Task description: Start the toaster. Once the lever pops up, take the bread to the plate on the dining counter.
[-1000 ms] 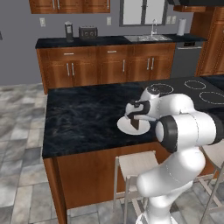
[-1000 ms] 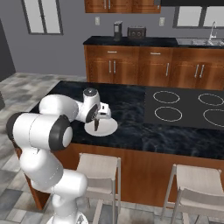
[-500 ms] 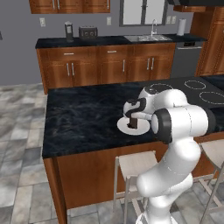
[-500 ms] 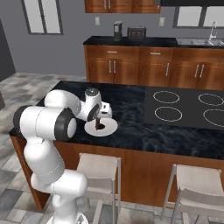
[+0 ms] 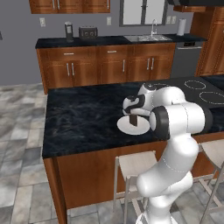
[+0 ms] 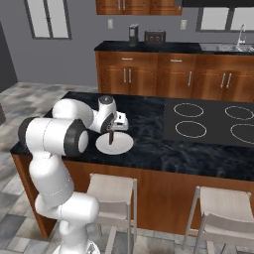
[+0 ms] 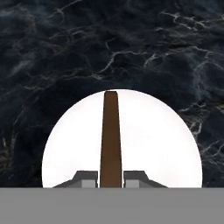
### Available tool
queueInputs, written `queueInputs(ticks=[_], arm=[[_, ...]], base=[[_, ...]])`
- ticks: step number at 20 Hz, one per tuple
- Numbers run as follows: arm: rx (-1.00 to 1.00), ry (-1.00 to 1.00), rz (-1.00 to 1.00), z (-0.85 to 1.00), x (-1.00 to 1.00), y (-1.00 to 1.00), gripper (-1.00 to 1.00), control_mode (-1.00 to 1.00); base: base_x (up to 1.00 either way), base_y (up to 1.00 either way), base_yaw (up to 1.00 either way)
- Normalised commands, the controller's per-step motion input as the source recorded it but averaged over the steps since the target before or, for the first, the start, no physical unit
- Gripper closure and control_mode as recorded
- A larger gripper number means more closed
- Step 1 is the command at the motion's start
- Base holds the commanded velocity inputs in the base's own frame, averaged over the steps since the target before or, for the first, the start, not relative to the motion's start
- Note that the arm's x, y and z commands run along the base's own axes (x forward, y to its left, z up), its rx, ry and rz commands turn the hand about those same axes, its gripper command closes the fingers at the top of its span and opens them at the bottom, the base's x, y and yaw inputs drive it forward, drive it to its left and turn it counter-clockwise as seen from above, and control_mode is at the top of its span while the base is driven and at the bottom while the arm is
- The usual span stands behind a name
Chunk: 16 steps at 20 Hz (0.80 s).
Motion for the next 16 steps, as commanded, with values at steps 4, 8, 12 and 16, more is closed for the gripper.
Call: queueInputs(ticks=[4,8,12,16], arm=[[0.00,0.00,0.00,0.00,-0.06,0.00,1.00,-1.00],[0.00,-0.03,0.00,0.00,-0.18,0.00,1.00,-1.00],[0.00,-0.02,0.00,0.00,-0.18,0.00,1.00,-1.00],[0.00,-0.01,0.00,0.00,-0.18,0.00,1.00,-1.00]], base=[[0.00,0.00,0.00],[0.00,0.00,0.00],[0.00,0.00,0.00],[0.00,0.00,0.00]])
